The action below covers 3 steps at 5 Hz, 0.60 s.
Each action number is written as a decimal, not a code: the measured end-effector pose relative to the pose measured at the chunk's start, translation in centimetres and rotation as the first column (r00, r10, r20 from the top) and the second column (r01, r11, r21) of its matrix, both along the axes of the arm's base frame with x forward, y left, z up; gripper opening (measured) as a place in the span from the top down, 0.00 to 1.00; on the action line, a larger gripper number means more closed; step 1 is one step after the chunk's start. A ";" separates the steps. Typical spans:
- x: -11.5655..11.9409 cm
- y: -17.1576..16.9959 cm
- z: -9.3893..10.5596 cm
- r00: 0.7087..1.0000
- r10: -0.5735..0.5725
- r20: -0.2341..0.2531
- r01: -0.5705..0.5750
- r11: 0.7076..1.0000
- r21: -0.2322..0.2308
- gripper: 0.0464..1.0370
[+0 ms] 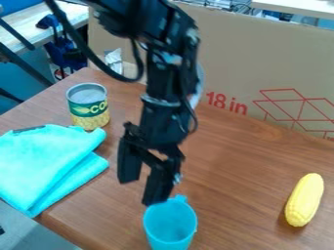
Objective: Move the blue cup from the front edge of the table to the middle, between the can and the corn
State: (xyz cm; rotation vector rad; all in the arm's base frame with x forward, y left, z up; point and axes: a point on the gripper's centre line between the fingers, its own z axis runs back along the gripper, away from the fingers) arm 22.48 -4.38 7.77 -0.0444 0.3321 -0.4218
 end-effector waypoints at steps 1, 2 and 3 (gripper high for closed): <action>-0.4 -0.8 -0.6 0.999 -0.015 -0.041 0.016 1.000 0.017 0.04; -0.6 -1.3 -1.2 0.998 -0.019 -0.055 0.021 0.999 0.027 0.04; -0.4 -1.2 -3.5 0.993 -0.013 -0.116 0.016 1.000 0.026 0.04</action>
